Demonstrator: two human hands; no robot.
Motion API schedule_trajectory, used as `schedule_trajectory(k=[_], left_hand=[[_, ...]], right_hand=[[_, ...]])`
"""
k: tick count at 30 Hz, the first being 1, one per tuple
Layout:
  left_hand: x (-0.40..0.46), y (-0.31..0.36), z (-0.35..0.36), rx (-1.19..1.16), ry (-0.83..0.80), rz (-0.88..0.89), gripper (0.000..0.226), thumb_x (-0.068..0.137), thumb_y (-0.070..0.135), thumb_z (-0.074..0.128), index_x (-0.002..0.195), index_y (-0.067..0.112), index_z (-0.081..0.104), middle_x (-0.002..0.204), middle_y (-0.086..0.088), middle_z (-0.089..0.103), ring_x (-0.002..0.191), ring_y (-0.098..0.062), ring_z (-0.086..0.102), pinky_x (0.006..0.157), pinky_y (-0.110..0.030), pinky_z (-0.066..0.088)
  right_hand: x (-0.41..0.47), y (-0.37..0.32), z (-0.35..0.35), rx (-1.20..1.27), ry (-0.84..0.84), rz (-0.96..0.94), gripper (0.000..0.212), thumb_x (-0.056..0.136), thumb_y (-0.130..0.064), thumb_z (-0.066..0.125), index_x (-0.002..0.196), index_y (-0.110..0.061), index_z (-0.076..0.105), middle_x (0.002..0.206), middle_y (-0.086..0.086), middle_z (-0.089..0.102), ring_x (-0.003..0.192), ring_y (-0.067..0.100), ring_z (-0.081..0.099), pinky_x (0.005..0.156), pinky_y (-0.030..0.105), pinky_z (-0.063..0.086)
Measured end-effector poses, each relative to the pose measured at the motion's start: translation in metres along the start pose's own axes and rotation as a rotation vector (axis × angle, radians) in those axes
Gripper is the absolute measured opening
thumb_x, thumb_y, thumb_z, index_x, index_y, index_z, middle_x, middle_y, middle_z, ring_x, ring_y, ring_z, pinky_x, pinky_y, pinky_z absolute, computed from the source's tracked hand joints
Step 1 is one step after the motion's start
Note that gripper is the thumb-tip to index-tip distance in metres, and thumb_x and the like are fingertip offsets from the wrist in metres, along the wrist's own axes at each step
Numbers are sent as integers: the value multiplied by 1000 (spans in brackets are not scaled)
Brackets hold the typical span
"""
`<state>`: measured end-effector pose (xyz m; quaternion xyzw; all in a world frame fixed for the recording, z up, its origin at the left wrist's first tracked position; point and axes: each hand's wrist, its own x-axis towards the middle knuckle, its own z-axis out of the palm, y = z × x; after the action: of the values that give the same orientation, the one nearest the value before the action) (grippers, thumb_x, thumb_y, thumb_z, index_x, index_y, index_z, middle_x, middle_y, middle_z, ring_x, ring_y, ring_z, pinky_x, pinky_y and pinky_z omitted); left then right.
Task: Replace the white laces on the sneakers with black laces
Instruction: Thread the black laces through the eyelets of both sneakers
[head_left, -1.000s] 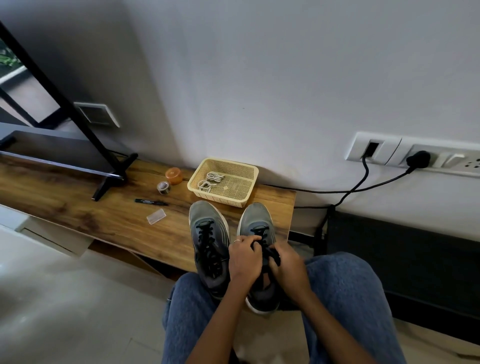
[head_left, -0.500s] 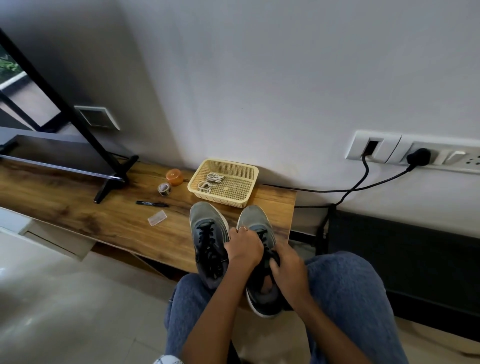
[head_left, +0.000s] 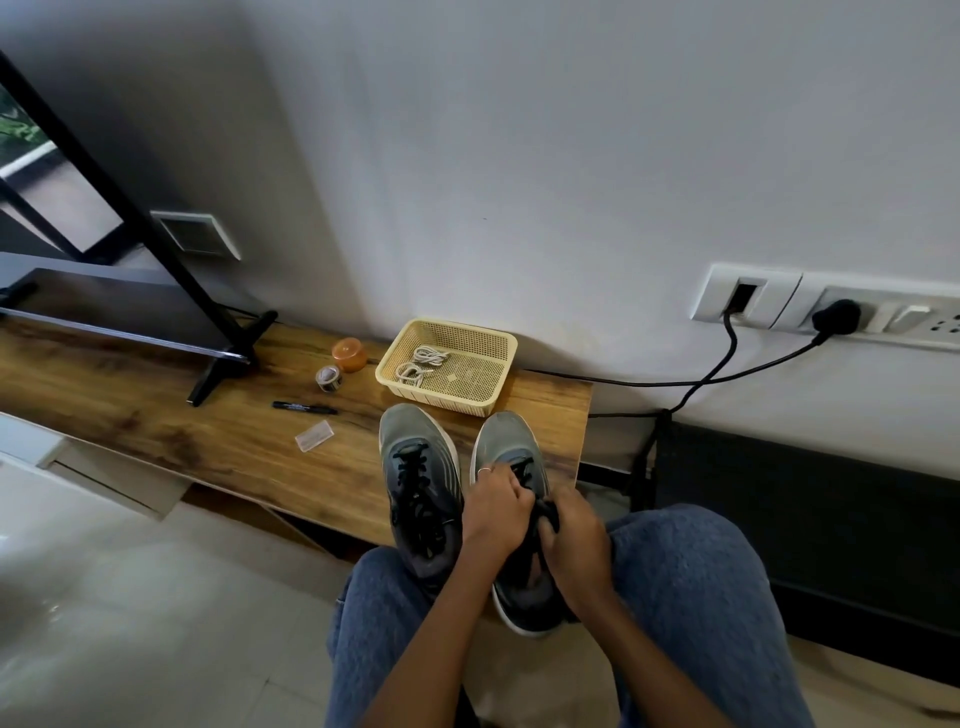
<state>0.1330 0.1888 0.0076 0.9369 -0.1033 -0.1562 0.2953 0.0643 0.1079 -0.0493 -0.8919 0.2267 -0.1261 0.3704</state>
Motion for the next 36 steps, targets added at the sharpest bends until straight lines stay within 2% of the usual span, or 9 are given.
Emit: schedule_trajectory(k=[7,11,14,16,18,22,25,28,36], left_hand=[[2,-5,0,-107,-32,-5,11,89,18,54,80,12,49,95,-6,52,79,-18,50,71,-27,37],[-2,-18,1,-195,31,9,7,93,23,55,94,18,60,100,2,59,92,-14,56,80,-27,44],[-12,-27,2,-215,-29,11,39,91,33,58,128,22,53,125,1,57,116,-16,53,97,-32,45],[-23,-29,4,-206,-124,22,67,88,32,59,148,19,32,142,-2,44,131,-18,42,108,-35,38],[-29,-31,10,-133,-157,35,80,87,27,58,153,16,15,149,-6,35,137,-21,34,112,-34,32],[-26,-28,19,48,-115,47,61,98,17,42,153,10,16,156,-10,26,142,-23,27,114,-33,28],[-24,-22,16,73,-54,7,46,100,18,38,144,9,33,144,-13,44,126,-30,48,101,-40,42],[-26,-21,14,122,-13,0,31,100,17,35,129,8,43,124,-15,58,108,-34,59,89,-45,48],[-31,-18,14,140,46,-19,30,100,17,37,128,10,44,121,-12,59,107,-30,61,85,-40,50]], right_hand=[[-3,-2,1,10,26,26,11,85,-9,59,89,-17,53,87,-1,58,81,17,54,66,34,47],[3,1,-2,4,1,54,10,84,-10,59,89,-16,53,89,1,58,84,20,55,69,35,48],[4,1,-4,-31,-20,11,11,84,-14,58,87,-19,50,87,-2,54,83,18,53,68,35,47],[4,-1,-3,-34,-22,-17,11,83,-16,58,87,-20,49,88,-5,51,83,16,50,68,35,45],[4,-2,-2,-49,-18,-40,8,83,-19,55,90,-20,53,91,-4,52,85,17,50,70,36,45],[6,-4,-4,-104,-10,-64,8,88,-21,55,93,-17,60,93,0,58,87,19,54,74,37,47],[9,-5,-8,-119,-30,-54,9,89,-22,55,92,-14,60,94,2,59,87,20,55,71,36,47],[9,-6,-12,-114,-66,-43,10,90,-21,54,92,-12,58,94,5,59,86,23,57,69,38,46],[6,-10,-16,-66,-46,60,13,88,-14,60,100,-10,59,100,7,62,89,25,59,67,31,40]])
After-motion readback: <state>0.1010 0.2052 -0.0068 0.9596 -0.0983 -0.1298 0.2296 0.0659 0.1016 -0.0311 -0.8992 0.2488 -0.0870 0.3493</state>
